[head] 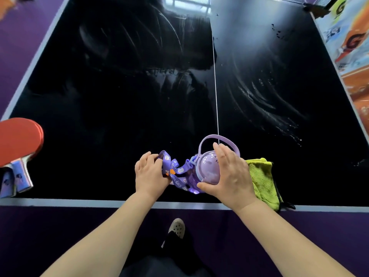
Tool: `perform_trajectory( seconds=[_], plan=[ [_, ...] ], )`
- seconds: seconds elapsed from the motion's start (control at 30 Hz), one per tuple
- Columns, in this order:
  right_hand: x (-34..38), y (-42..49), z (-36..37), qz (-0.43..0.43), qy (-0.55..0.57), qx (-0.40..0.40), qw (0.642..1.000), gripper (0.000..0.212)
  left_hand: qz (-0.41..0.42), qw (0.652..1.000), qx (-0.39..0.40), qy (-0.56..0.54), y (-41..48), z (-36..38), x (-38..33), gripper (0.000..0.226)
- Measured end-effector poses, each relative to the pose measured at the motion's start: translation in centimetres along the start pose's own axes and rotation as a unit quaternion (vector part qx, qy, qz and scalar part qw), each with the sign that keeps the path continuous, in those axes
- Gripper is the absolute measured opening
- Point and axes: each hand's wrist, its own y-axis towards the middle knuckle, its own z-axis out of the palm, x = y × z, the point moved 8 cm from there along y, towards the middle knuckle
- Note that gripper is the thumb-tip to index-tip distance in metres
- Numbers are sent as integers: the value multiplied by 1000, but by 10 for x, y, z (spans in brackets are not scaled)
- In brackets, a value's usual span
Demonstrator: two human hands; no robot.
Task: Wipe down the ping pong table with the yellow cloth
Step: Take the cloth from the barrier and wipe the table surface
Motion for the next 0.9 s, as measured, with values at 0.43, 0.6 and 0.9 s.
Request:
perform_trajectory(
  seconds=[0.43,0.6,0.9],
  plan=[
    [26,3,-12,-82,-8,-90,992,91,35,998,-22,-46,-20,-17,2,97],
    [61,9,-12,-142,4,-116,983,61,39,998,-34,-42,-25,-38,6,91],
    [189,37,18,-216,55,-96,970,39,-134,980,-144,16,-51,-130,146,65]
  ],
)
